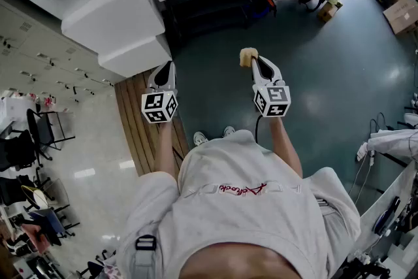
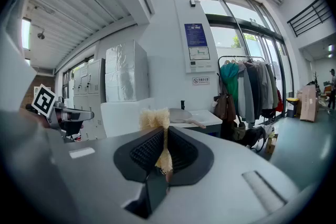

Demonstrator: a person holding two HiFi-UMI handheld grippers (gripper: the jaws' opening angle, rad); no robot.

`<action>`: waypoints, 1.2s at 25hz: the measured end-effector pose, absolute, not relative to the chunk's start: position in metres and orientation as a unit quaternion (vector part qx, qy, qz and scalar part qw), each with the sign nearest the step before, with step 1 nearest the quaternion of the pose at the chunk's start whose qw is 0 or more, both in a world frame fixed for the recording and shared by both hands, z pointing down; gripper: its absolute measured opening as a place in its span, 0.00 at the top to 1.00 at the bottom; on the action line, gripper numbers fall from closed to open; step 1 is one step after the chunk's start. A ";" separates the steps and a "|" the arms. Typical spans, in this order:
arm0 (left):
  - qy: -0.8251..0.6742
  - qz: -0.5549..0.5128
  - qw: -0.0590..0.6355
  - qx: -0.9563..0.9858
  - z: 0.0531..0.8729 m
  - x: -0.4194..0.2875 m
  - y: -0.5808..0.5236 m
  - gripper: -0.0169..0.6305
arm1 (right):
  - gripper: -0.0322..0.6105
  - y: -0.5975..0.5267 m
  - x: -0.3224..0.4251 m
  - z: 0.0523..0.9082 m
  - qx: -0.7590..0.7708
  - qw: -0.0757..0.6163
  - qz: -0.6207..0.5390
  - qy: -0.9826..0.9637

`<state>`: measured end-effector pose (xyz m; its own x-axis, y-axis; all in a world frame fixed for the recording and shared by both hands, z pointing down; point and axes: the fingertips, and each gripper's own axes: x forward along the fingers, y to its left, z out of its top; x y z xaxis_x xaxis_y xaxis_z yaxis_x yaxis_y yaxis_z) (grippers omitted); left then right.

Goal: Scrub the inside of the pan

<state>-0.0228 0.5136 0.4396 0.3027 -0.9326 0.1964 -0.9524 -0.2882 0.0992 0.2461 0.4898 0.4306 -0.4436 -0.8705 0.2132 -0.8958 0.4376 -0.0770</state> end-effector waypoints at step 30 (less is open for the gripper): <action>-0.598 0.048 0.101 0.794 0.448 0.042 0.465 0.98 | 0.90 0.440 0.294 0.447 0.488 0.076 0.094 -0.864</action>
